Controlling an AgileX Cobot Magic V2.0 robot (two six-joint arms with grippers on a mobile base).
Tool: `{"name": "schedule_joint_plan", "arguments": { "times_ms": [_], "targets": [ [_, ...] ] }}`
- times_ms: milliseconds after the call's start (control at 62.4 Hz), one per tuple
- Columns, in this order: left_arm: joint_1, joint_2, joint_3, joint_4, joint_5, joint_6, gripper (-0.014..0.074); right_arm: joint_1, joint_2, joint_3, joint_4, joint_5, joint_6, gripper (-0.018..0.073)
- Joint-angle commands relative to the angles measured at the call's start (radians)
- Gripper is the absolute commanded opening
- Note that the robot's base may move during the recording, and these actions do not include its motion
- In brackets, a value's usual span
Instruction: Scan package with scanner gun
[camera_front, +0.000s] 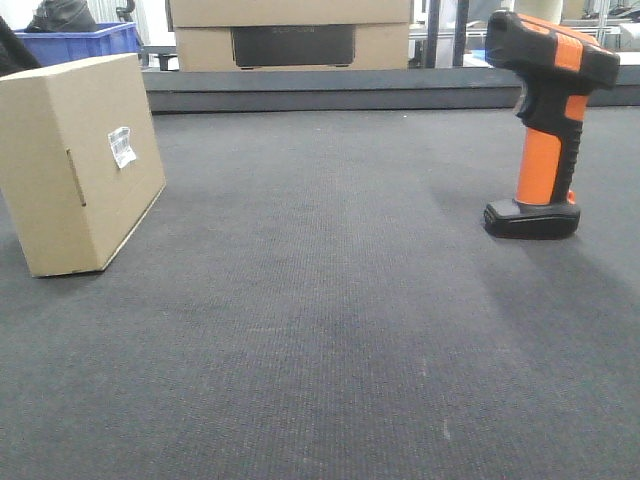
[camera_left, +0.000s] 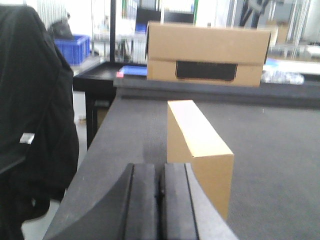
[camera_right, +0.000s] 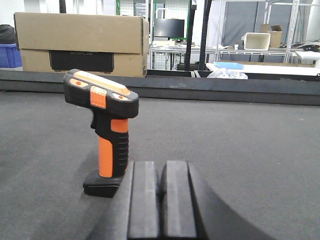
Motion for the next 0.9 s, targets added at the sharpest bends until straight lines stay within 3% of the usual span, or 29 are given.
{"name": "schedule_joint_plan", "arguments": {
  "times_ms": [0, 144, 208, 336, 497, 689, 881],
  "targets": [
    [0.001, 0.098, -0.12, -0.004, 0.145, 0.001, -0.0111, 0.005, -0.001, -0.001, 0.0, -0.018, 0.001, -0.0169],
    [0.001, 0.278, -0.278, 0.004, 0.344, 0.002, -0.0111, 0.005, -0.001, -0.001, 0.0, -0.018, 0.001, -0.0169],
    [0.001, 0.343, -0.316, 0.004, 0.377, 0.002, -0.0111, 0.005, -0.001, -0.001, 0.0, -0.018, 0.001, -0.0169],
    [0.001, 0.411, -0.344, 0.0, 0.382, 0.002, -0.0111, 0.005, -0.001, -0.001, 0.0, -0.018, 0.001, -0.0169],
    [0.001, 0.496, -0.368, -0.006, 0.29, 0.002, -0.0111, 0.005, -0.001, -0.001, 0.0, -0.018, 0.001, -0.0169],
    [0.001, 0.737, -0.486, -0.076, 0.344, -0.032, -0.0111, 0.005, -0.001, -0.001, 0.0, -0.018, 0.001, -0.0169],
    [-0.005, 0.967, -0.648, -0.084, 0.381, -0.058, -0.0111, 0.005, -0.001, -0.001, 0.0, -0.018, 0.001, -0.0169]
  ]
}}
